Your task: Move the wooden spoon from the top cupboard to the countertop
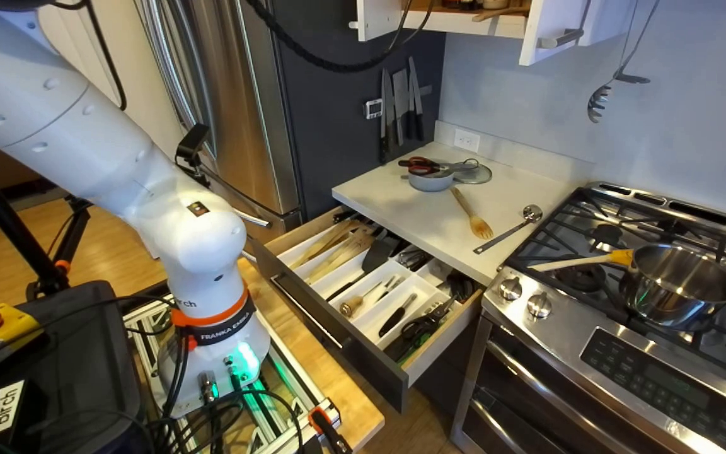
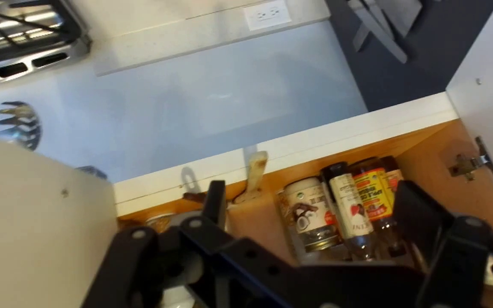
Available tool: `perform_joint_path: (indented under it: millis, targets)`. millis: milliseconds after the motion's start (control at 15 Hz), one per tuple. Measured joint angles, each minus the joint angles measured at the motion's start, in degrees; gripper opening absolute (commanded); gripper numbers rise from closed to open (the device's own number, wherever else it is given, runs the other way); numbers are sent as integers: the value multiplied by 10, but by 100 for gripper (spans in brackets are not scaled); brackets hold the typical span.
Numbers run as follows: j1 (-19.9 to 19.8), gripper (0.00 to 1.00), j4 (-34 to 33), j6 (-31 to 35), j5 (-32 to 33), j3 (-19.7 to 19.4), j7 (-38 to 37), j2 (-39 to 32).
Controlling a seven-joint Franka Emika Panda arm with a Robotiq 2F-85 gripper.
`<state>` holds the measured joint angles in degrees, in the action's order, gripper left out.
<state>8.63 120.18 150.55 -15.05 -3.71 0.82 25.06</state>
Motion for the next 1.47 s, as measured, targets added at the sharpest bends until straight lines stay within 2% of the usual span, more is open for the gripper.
perform_joint_path:
  millis: [133, 333, 667, 800, 867, 1200, 1467]
  targets:
    - [21, 100, -62, -1, -30, -4, 6, -70]
    - [18, 100, -163, -25, -50, -5, 18, -169]
    - [-39, 100, -337, -174, 73, -3, 12, -295]
    - [-48, 100, -400, -177, 100, 1, 15, -341]
    - [-48, 100, -416, -177, 101, 2, 15, -356]
    - [-48, 100, -418, -175, 102, 2, 15, -355]
    - [-28, 100, -418, -152, 116, 11, 13, -363]
